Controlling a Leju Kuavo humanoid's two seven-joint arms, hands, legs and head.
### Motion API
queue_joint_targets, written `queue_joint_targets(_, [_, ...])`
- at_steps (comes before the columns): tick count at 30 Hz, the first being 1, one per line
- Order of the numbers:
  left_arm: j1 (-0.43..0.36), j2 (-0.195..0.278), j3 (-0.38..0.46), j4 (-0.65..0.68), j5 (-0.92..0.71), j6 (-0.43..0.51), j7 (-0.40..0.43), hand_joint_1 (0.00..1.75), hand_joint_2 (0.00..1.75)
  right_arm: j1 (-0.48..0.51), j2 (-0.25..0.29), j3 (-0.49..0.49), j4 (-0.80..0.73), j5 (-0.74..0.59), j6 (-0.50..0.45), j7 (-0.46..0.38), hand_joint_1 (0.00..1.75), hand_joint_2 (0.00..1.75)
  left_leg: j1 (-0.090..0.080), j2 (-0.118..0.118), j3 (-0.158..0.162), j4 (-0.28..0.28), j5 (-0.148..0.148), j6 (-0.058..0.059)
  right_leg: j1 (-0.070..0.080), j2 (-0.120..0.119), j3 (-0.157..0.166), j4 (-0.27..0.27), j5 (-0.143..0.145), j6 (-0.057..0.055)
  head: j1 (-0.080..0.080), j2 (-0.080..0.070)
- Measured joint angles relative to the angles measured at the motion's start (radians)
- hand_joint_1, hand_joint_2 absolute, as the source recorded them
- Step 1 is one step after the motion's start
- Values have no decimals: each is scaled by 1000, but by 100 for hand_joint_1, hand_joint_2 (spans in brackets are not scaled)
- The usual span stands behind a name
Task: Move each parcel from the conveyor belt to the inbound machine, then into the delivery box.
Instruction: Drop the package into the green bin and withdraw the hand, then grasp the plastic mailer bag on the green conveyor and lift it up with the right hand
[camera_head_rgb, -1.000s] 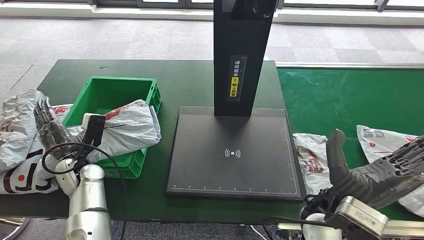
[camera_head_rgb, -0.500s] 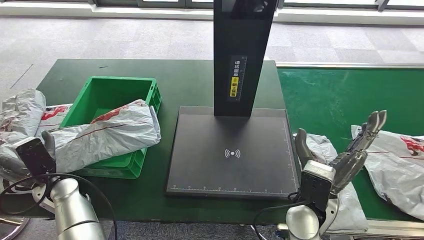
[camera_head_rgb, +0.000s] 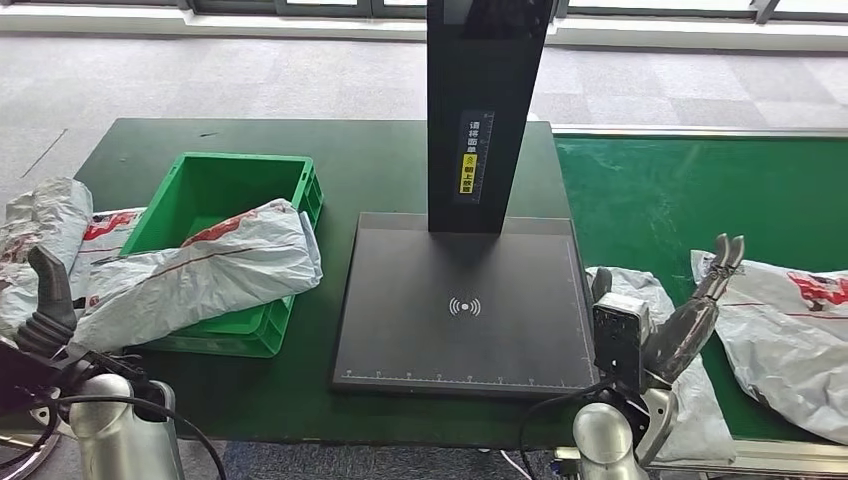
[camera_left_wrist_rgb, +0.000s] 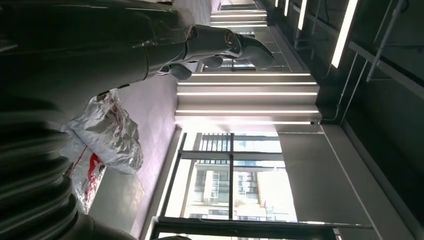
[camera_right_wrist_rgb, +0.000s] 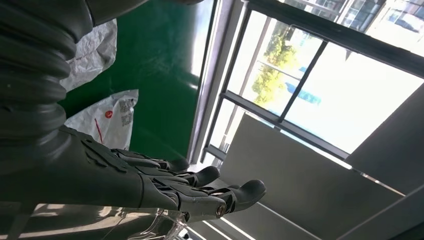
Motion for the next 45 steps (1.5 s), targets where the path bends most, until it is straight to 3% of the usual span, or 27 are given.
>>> queue_joint_targets(6, [80,49,-163,-118,173,-46,0,0,175,-31,-19,-49,42,36,8,87,0,175,0,1,0,0,0,0,0,1,0,0,0,0,0,0])
queue_joint_targets(15, [177,60,-361,-309,271,-392,0,0,175,-105,-60,-203,166,106,56,184,0,175,-1,1,0,0,-1,1,-1,1,0,-1,0,0,0,0])
queue_joint_targets(19, [192,60,-423,-351,266,-471,0,0,175,-150,-80,-262,232,126,77,194,0,175,-1,1,0,0,-1,1,0,1,0,-1,0,0,0,0])
queue_joint_targets(28, [192,91,-530,-391,255,-477,0,0,175,-261,-116,-331,413,228,139,306,0,175,-1,1,0,0,0,0,0,1,0,0,0,0,0,0])
queue_joint_targets(37, [192,119,-556,-390,263,-464,2,0,175,-319,-151,-374,581,311,174,449,0,175,-1,1,0,0,0,1,-1,1,0,-1,0,0,0,0])
queue_joint_targets(45, [192,122,-556,-390,263,-463,2,0,175,-337,-166,-385,646,323,193,469,0,175,-1,1,0,0,0,1,0,1,0,0,0,0,0,0])
